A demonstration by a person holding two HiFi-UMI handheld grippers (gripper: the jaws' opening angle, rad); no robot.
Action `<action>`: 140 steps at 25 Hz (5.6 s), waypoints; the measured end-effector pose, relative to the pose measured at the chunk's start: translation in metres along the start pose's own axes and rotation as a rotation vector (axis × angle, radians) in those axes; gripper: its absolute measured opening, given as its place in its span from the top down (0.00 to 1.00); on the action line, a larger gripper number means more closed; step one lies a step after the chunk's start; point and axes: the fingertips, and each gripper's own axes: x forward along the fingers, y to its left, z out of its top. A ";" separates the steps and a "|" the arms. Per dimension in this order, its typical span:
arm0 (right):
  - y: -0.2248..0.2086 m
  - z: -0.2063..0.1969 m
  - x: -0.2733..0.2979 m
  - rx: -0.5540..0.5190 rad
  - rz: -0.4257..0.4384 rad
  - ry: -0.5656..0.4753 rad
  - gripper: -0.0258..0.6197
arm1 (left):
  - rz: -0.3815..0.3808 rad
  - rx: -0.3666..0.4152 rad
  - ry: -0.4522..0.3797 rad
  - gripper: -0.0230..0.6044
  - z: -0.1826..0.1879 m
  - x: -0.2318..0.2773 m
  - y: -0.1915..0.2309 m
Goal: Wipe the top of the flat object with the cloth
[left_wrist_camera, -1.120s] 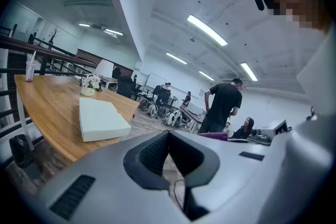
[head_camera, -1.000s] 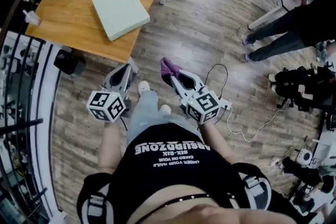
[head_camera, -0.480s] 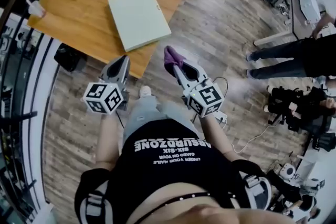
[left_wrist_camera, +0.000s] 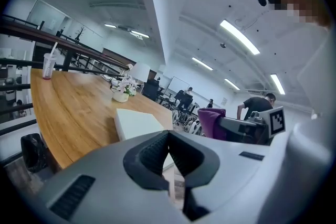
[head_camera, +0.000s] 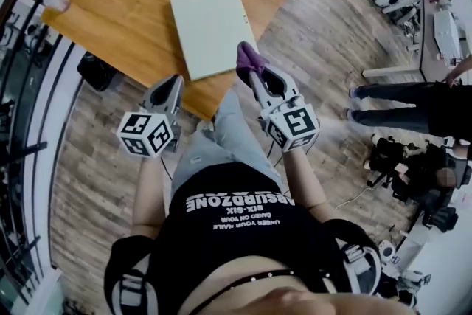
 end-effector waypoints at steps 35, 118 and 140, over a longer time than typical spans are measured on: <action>-0.015 -0.017 0.345 -0.657 0.345 0.244 0.86 | 0.209 -0.233 0.095 0.93 0.003 0.115 0.137; -0.147 -0.108 0.294 -0.496 0.071 0.547 0.86 | 0.212 -0.153 0.279 0.93 -0.060 0.165 0.141; -0.108 -0.105 0.297 -0.516 0.139 0.565 0.86 | 0.177 -0.181 0.297 0.93 -0.059 0.167 0.135</action>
